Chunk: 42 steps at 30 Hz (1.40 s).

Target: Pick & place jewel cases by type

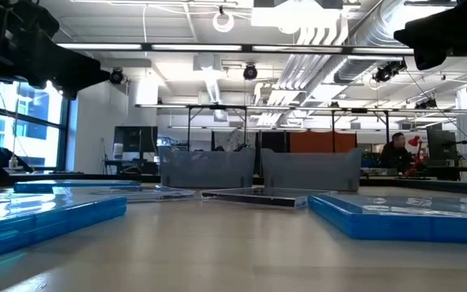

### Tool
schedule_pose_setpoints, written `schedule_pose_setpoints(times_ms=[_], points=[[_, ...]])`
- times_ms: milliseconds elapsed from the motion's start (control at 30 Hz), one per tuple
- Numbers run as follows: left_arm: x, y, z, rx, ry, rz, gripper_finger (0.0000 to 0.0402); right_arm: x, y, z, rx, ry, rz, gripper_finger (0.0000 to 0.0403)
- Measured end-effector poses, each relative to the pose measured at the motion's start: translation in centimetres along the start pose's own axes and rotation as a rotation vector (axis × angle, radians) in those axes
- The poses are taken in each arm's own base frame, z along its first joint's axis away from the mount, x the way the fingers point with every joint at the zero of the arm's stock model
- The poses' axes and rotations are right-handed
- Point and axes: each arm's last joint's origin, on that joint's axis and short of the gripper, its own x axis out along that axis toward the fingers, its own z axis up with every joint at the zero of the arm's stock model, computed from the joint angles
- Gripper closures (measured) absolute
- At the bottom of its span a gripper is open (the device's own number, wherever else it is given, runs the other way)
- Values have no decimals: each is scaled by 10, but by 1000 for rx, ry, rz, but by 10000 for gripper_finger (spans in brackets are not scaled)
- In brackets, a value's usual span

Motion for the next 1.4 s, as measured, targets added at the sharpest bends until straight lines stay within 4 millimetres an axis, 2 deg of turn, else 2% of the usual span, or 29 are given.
schedule_pose_setpoints(times_ms=[467, 1200, 1400], points=[[0, 0, 0, -1, -4, 0, 214, 0, 0, 0, 0, 0, 0, 281], [-1, 0, 13, -54, -95, 12, 214, 0, 0, 0, -1, 0, 0, 281], [-1, 0, 14, -175, -99, 0, 214, 0, -2, 0, -179, 6, -61, 281]])
